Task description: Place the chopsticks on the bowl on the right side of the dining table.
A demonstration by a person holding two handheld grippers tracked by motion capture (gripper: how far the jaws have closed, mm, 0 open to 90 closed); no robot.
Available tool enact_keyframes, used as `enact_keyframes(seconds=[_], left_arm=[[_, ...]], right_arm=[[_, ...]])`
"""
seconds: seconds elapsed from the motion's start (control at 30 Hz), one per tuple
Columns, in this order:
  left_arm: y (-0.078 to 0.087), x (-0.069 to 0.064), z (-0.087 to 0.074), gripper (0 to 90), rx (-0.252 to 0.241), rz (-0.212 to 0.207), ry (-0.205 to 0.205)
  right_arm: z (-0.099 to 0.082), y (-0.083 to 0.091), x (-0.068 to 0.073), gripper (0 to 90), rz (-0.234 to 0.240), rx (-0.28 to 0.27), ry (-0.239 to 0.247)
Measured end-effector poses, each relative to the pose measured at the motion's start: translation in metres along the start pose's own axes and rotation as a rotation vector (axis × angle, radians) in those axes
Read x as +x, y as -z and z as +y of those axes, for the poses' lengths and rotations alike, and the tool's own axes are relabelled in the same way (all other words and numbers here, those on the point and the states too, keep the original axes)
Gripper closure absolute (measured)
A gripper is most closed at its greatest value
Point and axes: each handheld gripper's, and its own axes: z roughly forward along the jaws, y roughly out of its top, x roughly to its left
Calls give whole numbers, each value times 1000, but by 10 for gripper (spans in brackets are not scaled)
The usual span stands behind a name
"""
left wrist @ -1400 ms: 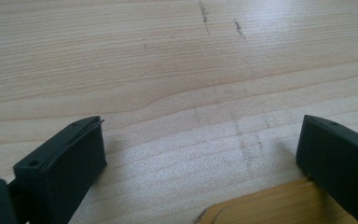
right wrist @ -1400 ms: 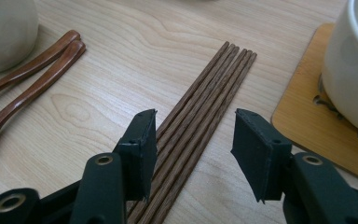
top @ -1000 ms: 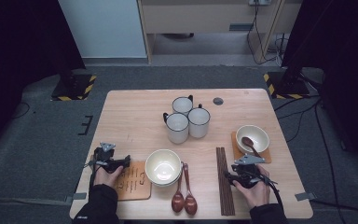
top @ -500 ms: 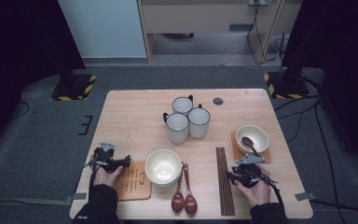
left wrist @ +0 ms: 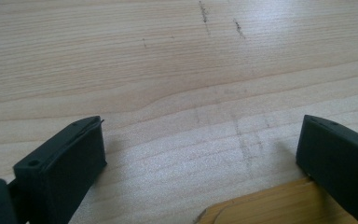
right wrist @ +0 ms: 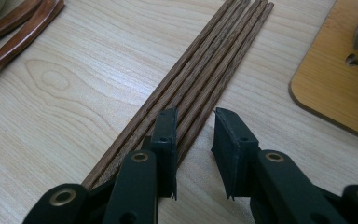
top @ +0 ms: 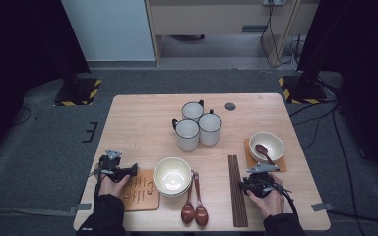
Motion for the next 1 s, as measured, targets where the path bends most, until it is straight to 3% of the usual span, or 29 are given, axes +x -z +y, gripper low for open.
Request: enact_keyframes(seconds=[0.43, 1.0], left_arm=[[0, 0, 0, 1, 0, 0, 0], [0, 0, 0, 1, 0, 0, 0]], right_arm=[[1, -2, -1, 763, 4, 29, -3], [2, 0, -4, 826, -50, 62, 9]])
